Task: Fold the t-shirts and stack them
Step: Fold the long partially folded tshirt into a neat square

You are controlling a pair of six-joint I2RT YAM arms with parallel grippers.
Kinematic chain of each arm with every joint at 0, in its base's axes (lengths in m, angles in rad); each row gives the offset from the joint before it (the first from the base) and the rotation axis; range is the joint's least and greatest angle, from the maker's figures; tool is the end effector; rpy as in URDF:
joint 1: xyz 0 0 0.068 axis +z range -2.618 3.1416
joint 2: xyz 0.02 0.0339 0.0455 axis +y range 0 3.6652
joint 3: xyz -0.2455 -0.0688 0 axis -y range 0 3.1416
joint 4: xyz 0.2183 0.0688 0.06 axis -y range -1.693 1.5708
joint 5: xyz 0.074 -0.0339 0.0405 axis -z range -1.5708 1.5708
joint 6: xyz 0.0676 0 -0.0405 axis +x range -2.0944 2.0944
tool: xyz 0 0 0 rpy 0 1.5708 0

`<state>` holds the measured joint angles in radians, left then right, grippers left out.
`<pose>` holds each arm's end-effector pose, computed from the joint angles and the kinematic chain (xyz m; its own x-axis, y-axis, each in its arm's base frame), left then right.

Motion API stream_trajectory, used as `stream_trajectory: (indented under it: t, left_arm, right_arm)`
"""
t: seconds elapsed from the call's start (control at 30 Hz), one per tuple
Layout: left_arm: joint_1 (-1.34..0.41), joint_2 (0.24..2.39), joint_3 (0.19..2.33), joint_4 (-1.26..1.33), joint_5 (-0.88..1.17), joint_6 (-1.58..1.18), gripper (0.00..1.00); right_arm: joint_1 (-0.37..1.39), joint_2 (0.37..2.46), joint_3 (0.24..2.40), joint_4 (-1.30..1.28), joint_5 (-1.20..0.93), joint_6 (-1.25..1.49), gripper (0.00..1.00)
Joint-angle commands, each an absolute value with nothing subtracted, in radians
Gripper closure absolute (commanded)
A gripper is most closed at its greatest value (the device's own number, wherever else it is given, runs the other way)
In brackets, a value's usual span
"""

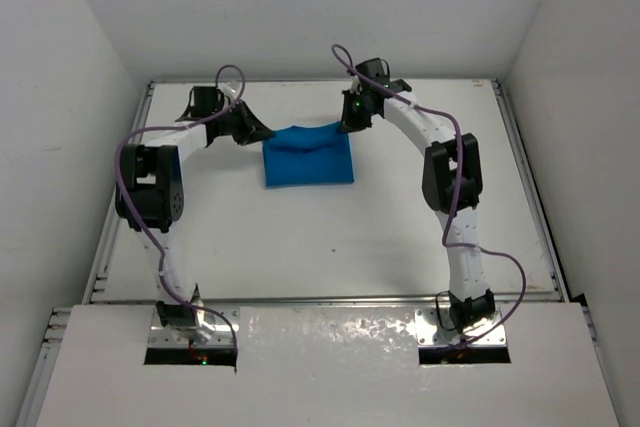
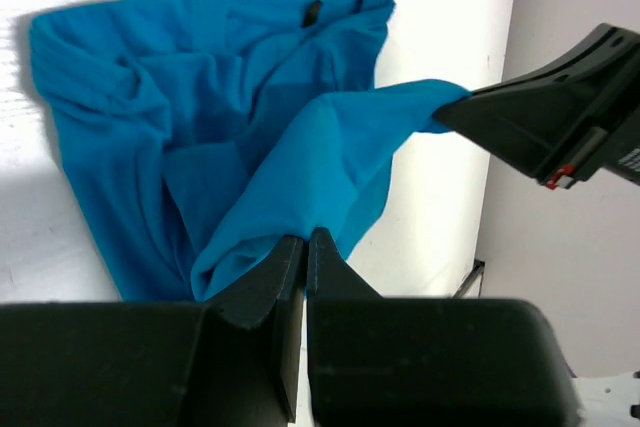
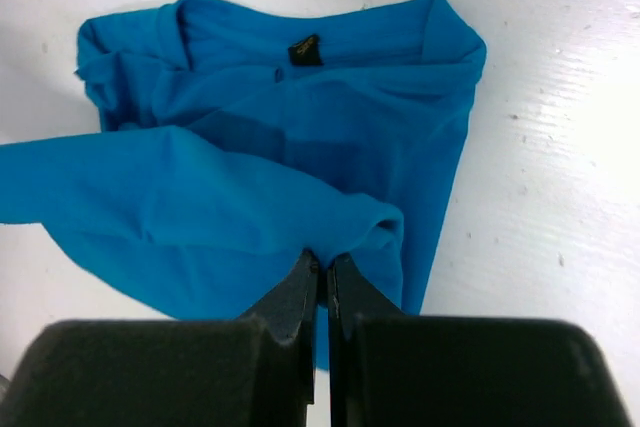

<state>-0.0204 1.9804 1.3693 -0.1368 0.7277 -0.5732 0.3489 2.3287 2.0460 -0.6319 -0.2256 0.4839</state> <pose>0.4212 -0.0536 0.1779 -0.8439 -0.3878 -0.3706 0.0537 0.6264 -0.7777 0.4652 0.1853 0.1777 -0.8738 0.1647 -0.4576 -0.0621 0.8955 0.4407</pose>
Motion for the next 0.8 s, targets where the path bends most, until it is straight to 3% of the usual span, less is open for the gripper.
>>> stream_trajectory:
  t: [0.0, 0.53, 0.57, 0.6, 0.63, 0.67, 0.7, 0.77]
  left_arm:
    - [-0.006, 2.015, 1.425, -0.064, 0.749, -0.606, 1.0]
    - [0.057, 2.189, 1.516, 0.161, 0.79, -0.773, 0.99]
    - [0.058, 2.195, 1.516, 0.187, 0.795, -0.782, 0.88]
    - [0.06, 2.203, 1.537, 0.202, 0.796, -0.785, 0.73]
    - [0.06, 2.218, 1.552, 0.202, 0.799, -0.785, 0.43]
    - [0.06, 2.226, 1.568, 0.207, 0.808, -0.784, 0.33]
    - [0.06, 2.232, 1.604, 0.199, 0.818, -0.779, 0.23]
    - [0.064, 2.24, 1.652, 0.158, 0.813, -0.735, 0.18]
  right_arm:
    - [0.339, 2.353, 2.063, -0.535, -0.278, 0.54, 1.0]
    - [0.247, 2.442, 2.089, -0.312, -0.302, 0.727, 1.0]
    - [0.242, 2.45, 2.095, -0.304, -0.307, 0.736, 0.99]
    - [0.238, 2.465, 2.109, -0.299, -0.308, 0.755, 0.84]
    - [0.235, 2.471, 2.114, -0.282, -0.313, 0.762, 0.73]
    - [0.235, 2.476, 2.112, -0.266, -0.331, 0.765, 0.67]
    - [0.235, 2.474, 2.111, -0.253, -0.334, 0.772, 0.54]
    - [0.235, 2.468, 2.105, -0.227, -0.341, 0.773, 0.35]
